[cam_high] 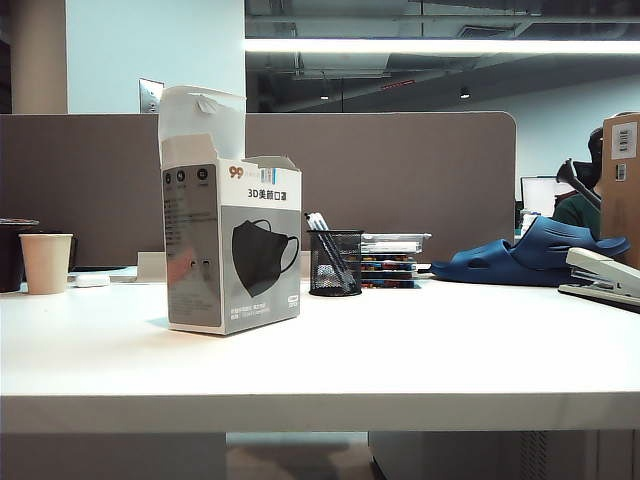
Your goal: Put the mask into the mask box.
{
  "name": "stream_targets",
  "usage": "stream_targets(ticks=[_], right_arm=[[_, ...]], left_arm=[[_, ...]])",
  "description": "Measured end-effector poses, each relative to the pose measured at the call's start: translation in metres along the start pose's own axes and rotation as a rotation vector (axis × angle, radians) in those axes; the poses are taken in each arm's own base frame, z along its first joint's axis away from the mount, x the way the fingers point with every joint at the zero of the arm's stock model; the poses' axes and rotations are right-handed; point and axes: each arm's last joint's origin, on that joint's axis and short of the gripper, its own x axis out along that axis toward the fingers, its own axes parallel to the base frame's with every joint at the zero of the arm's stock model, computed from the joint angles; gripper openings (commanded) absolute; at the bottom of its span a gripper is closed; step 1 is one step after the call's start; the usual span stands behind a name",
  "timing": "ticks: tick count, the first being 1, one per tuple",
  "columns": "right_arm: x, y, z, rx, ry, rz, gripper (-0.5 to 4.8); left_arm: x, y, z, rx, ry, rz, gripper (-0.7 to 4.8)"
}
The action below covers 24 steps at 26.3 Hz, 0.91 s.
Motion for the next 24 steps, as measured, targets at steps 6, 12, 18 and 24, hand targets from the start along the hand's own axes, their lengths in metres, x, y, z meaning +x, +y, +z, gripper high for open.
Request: stream_targets(ticks=[6, 12, 18, 24], right_arm=[[0.012, -0.004, -0.026, -0.01, -0.061, 0.004, -0.09], [0.018, -0.007, -0.047, -0.014, -0.076, -0.004, -0.09], [0.018, -0.008, -0.046, -0.019, -0.09, -0.041, 0.04], [0.018, -0.008, -0.046, -0.02, -0.089, -0.04, 0.03]], left_arm=[[0.008, 0.0, -0.031, -0.061, -0.049, 0.048, -0.06], [0.01, -0.002, -0.06, -0.068, 0.024, 0.049, -0.06], [0.01, -0.002, -0.066, -0.069, 0.045, 0.048, -0.05], [0.01, -0.003, -0.068, -0.089, 0.068, 0.048, -0.05]])
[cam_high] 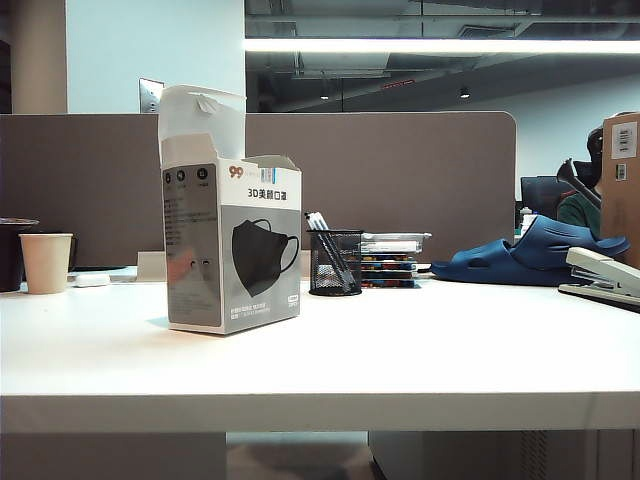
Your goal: Put the mask into the mask box.
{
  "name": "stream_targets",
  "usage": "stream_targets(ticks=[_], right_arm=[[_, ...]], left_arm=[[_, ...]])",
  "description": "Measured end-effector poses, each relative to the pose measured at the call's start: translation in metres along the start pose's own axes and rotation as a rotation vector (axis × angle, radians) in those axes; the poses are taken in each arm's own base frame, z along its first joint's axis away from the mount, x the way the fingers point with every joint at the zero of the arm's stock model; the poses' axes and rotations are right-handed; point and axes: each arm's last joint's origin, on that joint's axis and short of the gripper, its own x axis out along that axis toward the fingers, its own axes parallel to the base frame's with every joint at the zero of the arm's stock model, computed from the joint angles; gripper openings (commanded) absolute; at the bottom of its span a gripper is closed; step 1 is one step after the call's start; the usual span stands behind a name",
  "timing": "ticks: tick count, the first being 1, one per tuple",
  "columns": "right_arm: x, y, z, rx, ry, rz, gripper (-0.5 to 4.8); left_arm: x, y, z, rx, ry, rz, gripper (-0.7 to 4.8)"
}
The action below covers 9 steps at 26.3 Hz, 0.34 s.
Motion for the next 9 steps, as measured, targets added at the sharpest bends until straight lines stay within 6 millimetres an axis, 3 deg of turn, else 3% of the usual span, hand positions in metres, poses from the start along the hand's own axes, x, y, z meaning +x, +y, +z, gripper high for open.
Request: stream_targets(ticks=[9], right_arm=[[0.0, 0.0, 0.0, 0.0, 0.0, 0.0, 0.03]], left_arm=[[0.0, 0.0, -0.0004, 0.0, 0.005, 0.0, -0.05]])
